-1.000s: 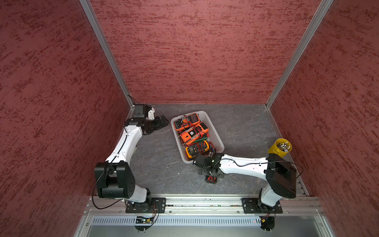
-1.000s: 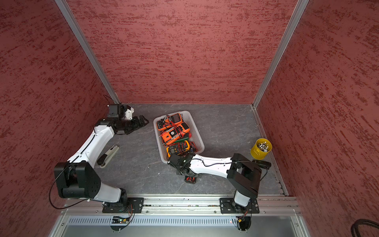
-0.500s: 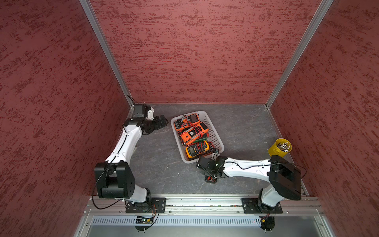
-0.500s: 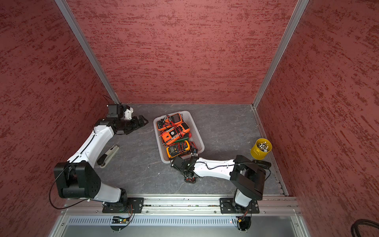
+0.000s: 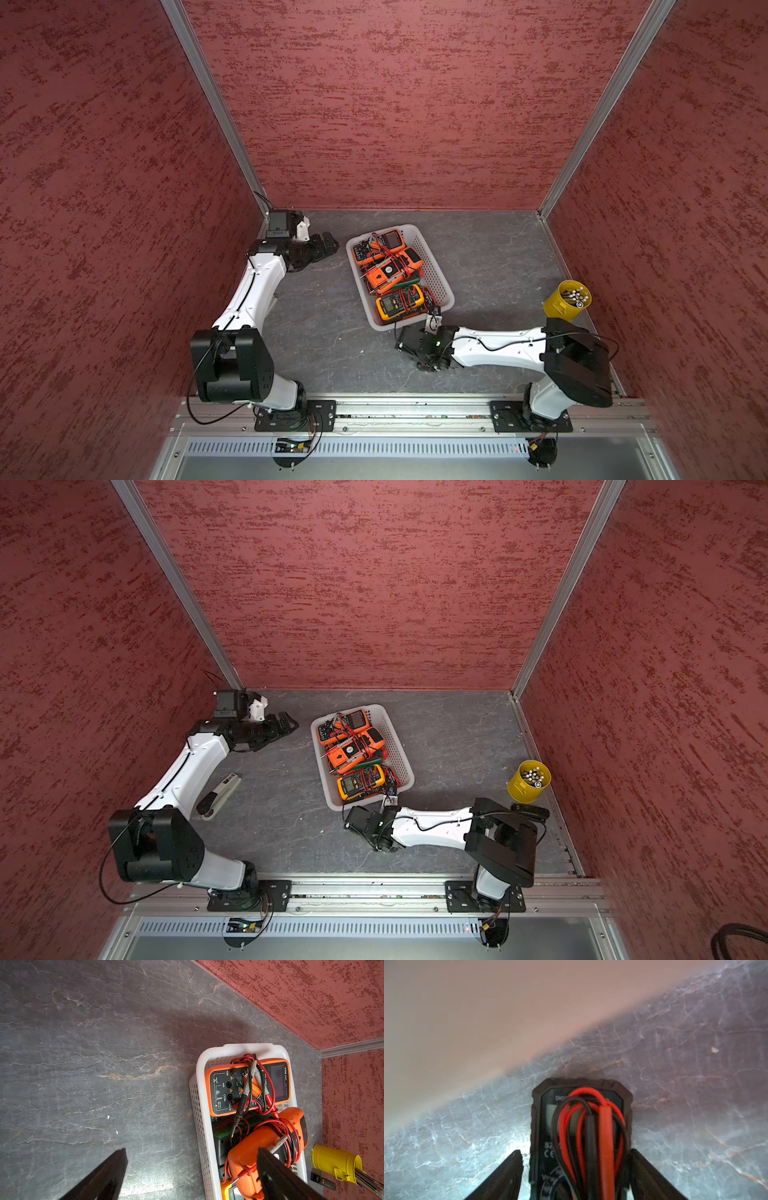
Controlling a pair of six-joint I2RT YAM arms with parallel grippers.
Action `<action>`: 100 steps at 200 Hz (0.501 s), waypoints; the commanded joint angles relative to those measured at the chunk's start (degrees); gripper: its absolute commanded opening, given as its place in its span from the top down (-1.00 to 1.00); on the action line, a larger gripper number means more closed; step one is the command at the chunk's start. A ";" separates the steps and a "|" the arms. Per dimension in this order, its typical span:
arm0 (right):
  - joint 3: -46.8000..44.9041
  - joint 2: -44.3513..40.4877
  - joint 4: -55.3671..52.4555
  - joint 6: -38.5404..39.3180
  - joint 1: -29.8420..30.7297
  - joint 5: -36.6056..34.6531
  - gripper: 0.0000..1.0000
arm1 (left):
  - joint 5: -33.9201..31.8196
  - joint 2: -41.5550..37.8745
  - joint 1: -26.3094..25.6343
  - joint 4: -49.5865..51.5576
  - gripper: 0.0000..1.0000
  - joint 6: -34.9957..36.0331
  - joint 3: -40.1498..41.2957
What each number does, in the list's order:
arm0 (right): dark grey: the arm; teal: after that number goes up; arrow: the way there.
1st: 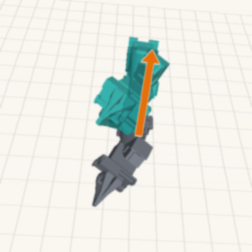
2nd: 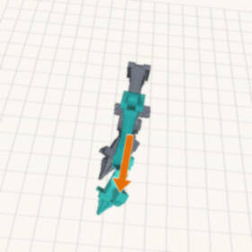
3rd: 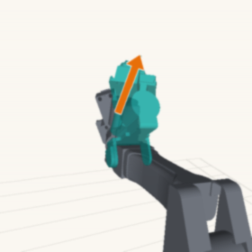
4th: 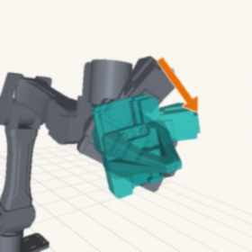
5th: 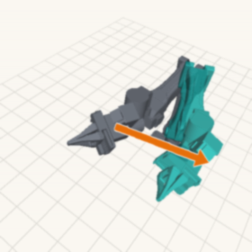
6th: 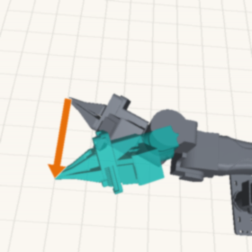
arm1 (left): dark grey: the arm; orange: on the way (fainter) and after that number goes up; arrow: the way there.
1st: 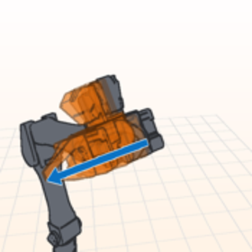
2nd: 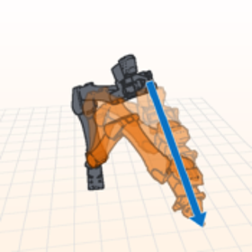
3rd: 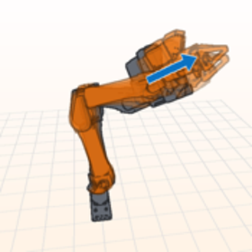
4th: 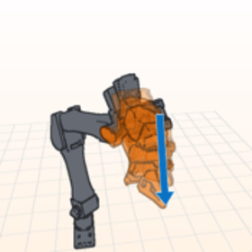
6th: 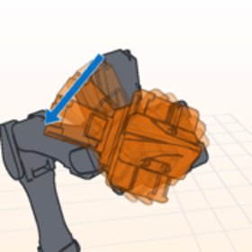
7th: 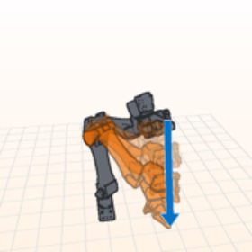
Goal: Put the multimeter into the basket
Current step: Adjust the multimeter at the center of the board, then pick up the multimeter from the center of the board.
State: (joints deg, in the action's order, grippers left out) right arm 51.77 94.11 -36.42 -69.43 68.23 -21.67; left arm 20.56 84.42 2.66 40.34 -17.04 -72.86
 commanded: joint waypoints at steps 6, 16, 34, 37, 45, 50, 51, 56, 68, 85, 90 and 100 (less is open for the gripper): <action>-5.60 3.66 0.73 0.39 0.42 11.41 -0.60 | 0.01 0.34 0.47 0.47 -0.99 0.78 -1.81; -6.35 3.08 0.89 0.26 0.42 11.41 -0.50 | 0.10 0.44 0.43 0.52 -0.99 0.68 -1.97; -7.20 1.44 0.12 0.41 0.42 10.76 -0.18 | 0.10 0.64 0.50 0.45 -0.99 0.60 -2.44; -7.23 1.18 -0.14 0.48 0.42 10.55 -0.15 | 0.10 0.70 0.45 0.44 -0.99 0.60 -2.49; -7.10 0.17 -1.07 1.05 0.39 9.98 -0.08 | 0.10 0.79 0.47 0.38 -0.99 0.53 -2.67; -6.91 -0.29 -1.82 1.49 0.42 9.42 -0.04 | 0.08 0.79 0.42 0.36 -0.99 0.51 -2.75; -6.84 -0.44 -1.99 1.53 0.42 9.26 -0.03 | 0.09 0.81 0.42 0.36 -0.99 0.47 -2.74; -6.36 -0.97 -2.93 2.15 0.43 8.76 0.01 | 0.08 0.88 0.45 0.32 -0.99 0.51 -2.82; -5.02 -2.29 -5.47 3.77 0.35 7.21 0.11 | 0.01 0.98 0.46 0.29 -0.99 0.43 -2.83; -2.73 -4.28 -8.92 6.67 0.41 4.75 0.22 | -0.17 0.99 0.49 0.32 -0.99 0.43 -2.74; -2.20 -5.04 -10.01 7.62 0.42 4.09 0.25 | -0.24 0.97 0.51 0.32 -0.99 0.43 -2.75; -1.09 -6.98 -11.69 9.65 0.42 3.12 0.32 | -0.25 0.89 0.52 0.27 -0.99 0.43 -2.77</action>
State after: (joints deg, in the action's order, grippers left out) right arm 49.04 90.00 -38.85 -64.75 68.49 -21.71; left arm 20.58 84.42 2.68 40.69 -17.06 -74.17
